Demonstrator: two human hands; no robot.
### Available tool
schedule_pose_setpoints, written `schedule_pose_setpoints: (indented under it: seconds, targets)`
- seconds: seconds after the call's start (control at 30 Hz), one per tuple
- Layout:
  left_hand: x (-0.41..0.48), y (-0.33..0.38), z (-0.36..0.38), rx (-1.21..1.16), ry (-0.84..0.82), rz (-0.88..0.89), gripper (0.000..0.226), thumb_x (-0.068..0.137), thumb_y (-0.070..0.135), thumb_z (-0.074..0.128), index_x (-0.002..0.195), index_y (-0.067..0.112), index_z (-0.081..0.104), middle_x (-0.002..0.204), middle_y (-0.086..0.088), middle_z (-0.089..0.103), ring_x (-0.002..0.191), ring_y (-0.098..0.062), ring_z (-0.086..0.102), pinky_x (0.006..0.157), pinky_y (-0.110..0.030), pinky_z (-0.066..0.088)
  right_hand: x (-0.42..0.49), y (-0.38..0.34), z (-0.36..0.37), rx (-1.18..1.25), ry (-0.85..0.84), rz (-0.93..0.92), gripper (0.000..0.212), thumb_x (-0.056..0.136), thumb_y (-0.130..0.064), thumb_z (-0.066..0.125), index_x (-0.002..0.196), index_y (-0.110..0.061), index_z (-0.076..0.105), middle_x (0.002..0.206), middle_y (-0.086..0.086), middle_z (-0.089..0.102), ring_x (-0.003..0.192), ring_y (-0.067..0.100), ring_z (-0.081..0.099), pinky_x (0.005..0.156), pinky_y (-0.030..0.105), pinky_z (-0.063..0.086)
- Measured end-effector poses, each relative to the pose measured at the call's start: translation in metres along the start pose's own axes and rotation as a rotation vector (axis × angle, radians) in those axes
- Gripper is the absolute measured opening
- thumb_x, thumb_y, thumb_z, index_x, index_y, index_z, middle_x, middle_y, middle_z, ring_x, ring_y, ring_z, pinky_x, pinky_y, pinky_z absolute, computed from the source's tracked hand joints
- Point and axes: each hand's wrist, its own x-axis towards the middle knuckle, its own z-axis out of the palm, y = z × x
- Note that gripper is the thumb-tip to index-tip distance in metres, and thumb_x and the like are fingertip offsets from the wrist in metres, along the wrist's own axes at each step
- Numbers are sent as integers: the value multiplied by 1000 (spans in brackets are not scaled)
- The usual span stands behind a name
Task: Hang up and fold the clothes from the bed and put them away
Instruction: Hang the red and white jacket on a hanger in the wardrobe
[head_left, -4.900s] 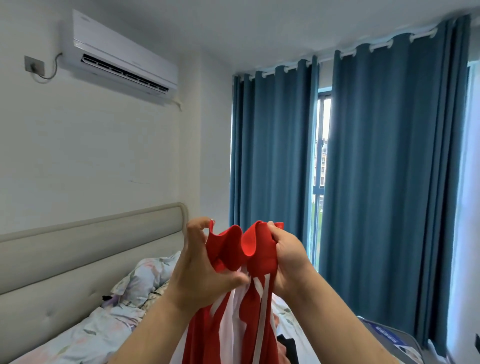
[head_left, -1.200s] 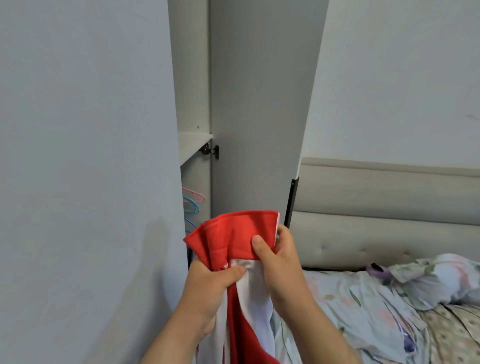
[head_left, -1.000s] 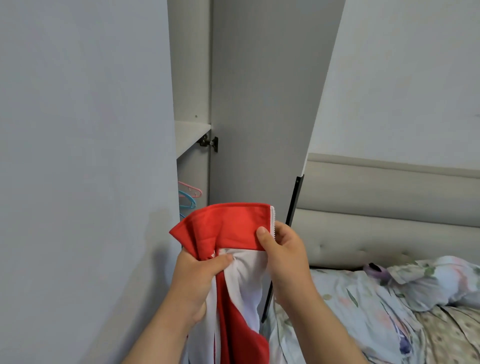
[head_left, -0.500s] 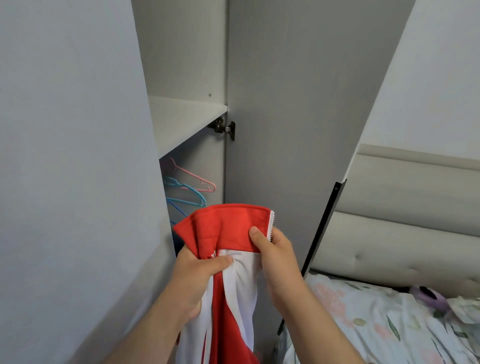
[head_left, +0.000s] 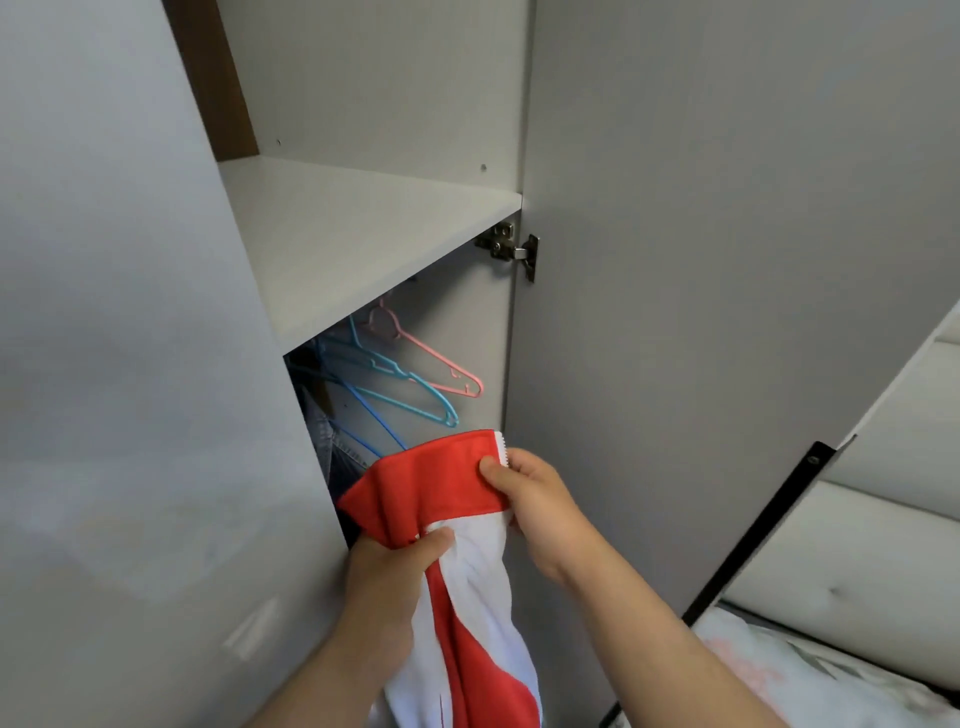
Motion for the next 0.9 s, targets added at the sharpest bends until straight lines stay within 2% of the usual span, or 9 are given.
schedule_pose_setpoints:
  seconds: [0.17, 0.23, 0.33, 0.43, 0.5, 0.57, 0.73, 0.8, 0.9]
  targets:
    - [23, -19, 5, 39, 159, -36, 30, 67, 14, 88, 86, 19, 66, 77, 12, 73, 74, -3, 68, 63, -19, 44, 61, -19, -7, -119, 42, -77, 14, 96, -8, 60, 85, -11, 68, 68, -7, 65, 62, 6, 57, 58, 18, 47]
    - [30, -24, 9, 48, 176, -19, 31, 64, 15, 90, 87, 16, 69, 76, 11, 75, 73, -3, 70, 67, -23, 46, 80, -24, 3, -261, 3, -155, 14, 94, -10, 65, 82, -14, 69, 68, -7, 61, 60, 2, 52, 60, 15, 43]
    - [39, -30, 11, 57, 207, -23, 47, 66, 14, 89, 108, 12, 70, 95, 2, 76, 91, -15, 70, 81, -30, 50, 101, -25, 27, -431, -146, -191, 3, 90, -14, 72, 88, -11, 71, 64, -10, 57, 53, -3, 46, 58, 11, 40]
    - [45, -35, 8, 95, 237, -35, 66, 67, 22, 89, 126, 15, 62, 115, -1, 69, 109, -25, 63, 100, -41, 47, 116, -22, 46, -661, -263, -193, 22, 87, -24, 76, 94, -3, 74, 79, 3, 68, 67, 8, 58, 73, 22, 50]
    - [45, -36, 8, 114, 270, -51, 70, 66, 29, 90, 127, 15, 59, 112, 1, 67, 108, -25, 61, 98, -38, 45, 124, -20, 51, -779, -277, -189, 32, 87, -28, 75, 96, 3, 73, 97, 19, 72, 84, 30, 65, 83, 37, 54]
    - [45, -37, 8, 119, 297, -64, 67, 67, 29, 90, 125, 15, 59, 109, 3, 66, 103, -23, 60, 92, -33, 42, 130, -13, 52, -837, -272, -199, 35, 89, -29, 73, 94, 6, 71, 100, 25, 69, 87, 34, 63, 85, 43, 51]
    - [44, -40, 8, 140, 329, -89, 66, 70, 23, 87, 128, 10, 59, 110, 0, 67, 99, -20, 62, 89, -30, 42, 144, 8, 54, -890, -274, -138, 33, 87, -40, 73, 102, -12, 78, 102, 4, 75, 95, 18, 67, 89, 32, 54]
    - [44, -40, 9, 155, 349, -96, 67, 70, 24, 87, 129, 8, 59, 117, -6, 67, 104, -23, 61, 89, -31, 43, 148, 15, 58, -903, -194, -127, 40, 86, -39, 75, 117, -14, 68, 102, 1, 70, 96, 16, 63, 83, 25, 47]
    - [44, -41, 10, 138, 346, -83, 64, 70, 21, 87, 127, 11, 60, 117, -5, 67, 104, -22, 61, 89, -31, 44, 155, 26, 63, -916, -103, -143, 47, 84, -40, 76, 121, -16, 61, 105, 2, 65, 99, 19, 59, 79, 24, 40]
